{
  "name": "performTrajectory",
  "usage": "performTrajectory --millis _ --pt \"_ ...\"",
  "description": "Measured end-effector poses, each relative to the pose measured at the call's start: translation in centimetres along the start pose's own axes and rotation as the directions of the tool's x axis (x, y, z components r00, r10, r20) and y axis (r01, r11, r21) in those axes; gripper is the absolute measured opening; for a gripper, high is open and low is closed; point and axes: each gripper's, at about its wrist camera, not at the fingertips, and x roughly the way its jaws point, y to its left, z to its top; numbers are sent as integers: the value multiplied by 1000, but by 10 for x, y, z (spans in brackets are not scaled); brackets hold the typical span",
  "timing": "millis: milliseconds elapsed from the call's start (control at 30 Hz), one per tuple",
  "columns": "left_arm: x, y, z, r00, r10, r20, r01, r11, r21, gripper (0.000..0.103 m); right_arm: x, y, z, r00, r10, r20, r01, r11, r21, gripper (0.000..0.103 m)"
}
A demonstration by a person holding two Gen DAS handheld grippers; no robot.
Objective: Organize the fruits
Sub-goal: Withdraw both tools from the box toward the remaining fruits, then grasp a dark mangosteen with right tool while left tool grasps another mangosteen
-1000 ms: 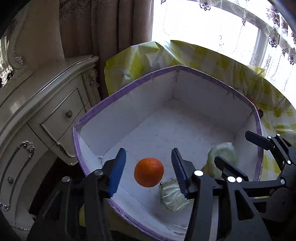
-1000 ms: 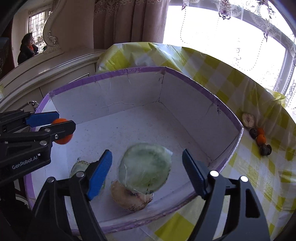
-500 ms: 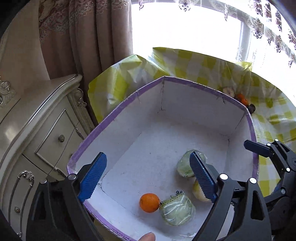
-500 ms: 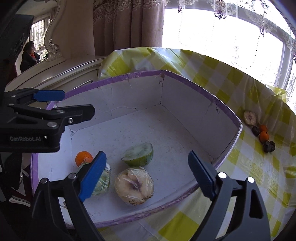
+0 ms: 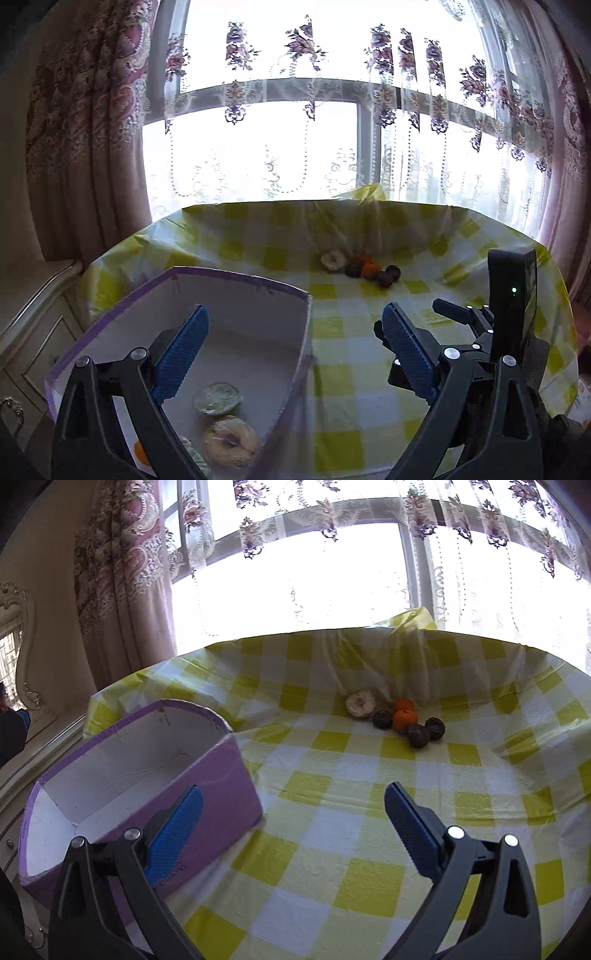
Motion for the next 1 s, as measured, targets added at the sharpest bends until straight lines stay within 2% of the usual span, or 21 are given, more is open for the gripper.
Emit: performTrajectory --millis 100,133,200,300,400,500,567,667,733,833,933,1000 --pt "36 -48 -5 999 -43 -28 44 997 58 91 13 -47 -5 997 -76 -26 78 995 59 99" --pt "52 -56 -6 997 -57 -49 59 997 48 91 19 -61 -8 993 -104 -51 107 992 70 99" --pt "87 -65 -7 992 -79 -97 77 997 -25 91 31 -85 -12 980 -179 -88 186 980 68 99" --pt "139 -66 -10 985 -100 -139 80 987 -141 91 51 -121 -14 962 -232 -142 246 966 84 99" --pt "182 -71 -17 981 -87 -174 59 985 -161 91 72 -152 -13 946 -258 -195 284 951 123 99" --pt "216 -78 -25 971 -51 -233 24 993 -117 91 93 -175 -4 944 -229 -237 275 944 183 99" --pt "233 -79 -29 962 -46 -269 15 993 -113 91 112 -180 6 936 -241 -257 286 945 156 99" --pt "252 -78 -37 944 -98 -316 46 985 -167 91 143 -187 19 921 -246 -303 291 949 117 99" --pt "260 -80 -42 927 -105 -360 42 983 -177 91 163 -192 27 914 -243 -325 290 951 104 99" --pt "260 -80 -44 923 -115 -366 50 982 -181 91 188 -202 40 910 -235 -341 286 952 106 97" --pt "266 -78 -48 903 -138 -406 59 978 -202 91 212 -208 50 908 -215 -359 274 954 121 87" --pt "267 -78 -49 901 -143 -410 60 976 -209 91 222 -208 58 921 -192 -338 247 961 128 80"
